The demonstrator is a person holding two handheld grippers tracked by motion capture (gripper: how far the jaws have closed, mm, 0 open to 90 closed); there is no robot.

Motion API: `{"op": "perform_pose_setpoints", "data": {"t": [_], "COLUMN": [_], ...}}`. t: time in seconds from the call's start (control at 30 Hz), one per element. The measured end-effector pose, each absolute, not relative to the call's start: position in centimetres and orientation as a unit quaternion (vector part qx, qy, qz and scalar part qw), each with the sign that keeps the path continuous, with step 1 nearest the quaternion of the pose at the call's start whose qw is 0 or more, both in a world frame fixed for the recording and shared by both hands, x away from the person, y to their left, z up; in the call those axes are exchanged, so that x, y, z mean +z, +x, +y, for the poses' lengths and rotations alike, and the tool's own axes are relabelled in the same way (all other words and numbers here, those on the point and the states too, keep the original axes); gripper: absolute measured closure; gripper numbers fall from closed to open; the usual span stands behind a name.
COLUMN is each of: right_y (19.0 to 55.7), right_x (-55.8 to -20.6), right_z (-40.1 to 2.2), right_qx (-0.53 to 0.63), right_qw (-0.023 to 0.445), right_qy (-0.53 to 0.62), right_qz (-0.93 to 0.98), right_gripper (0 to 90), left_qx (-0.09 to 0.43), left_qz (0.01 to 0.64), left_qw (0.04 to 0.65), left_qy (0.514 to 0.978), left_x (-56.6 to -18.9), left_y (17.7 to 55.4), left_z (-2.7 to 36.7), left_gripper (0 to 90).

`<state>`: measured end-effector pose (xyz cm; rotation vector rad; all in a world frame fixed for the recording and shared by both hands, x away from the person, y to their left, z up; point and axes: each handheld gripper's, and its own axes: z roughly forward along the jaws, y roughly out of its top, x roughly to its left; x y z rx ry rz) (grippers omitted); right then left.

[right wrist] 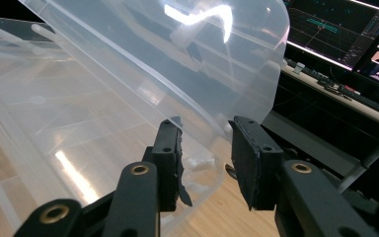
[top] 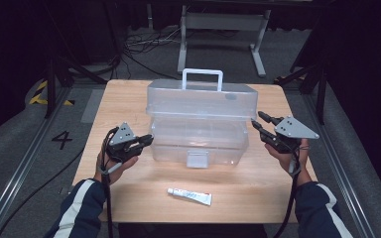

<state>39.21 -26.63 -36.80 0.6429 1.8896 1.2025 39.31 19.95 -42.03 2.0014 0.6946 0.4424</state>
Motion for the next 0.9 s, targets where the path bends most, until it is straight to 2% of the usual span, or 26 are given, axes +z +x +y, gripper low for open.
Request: {"op": "perform_pose_setpoints", "data": {"t": [0.27,0.9], "right_y": [39.5,40.6], "right_x": [-36.6,-35.5], "right_z": [-26.1,-25.2], "right_qx": [0.473,0.470], "right_qw": [0.418,0.446], "right_qy": [0.260,0.286], "right_qz": [0.730,0.706], "right_gripper": [70.5,74.0], "left_qx": [0.181,0.187], "left_qz": [0.282,0.246], "left_qw": [0.470,0.460], "left_qy": [0.816,0.833], "left_x": [-42.0,-41.5], "left_y": [39.3,38.5], "left_z": [20.0,19.0], "left_gripper": [81.0,67.5]}}
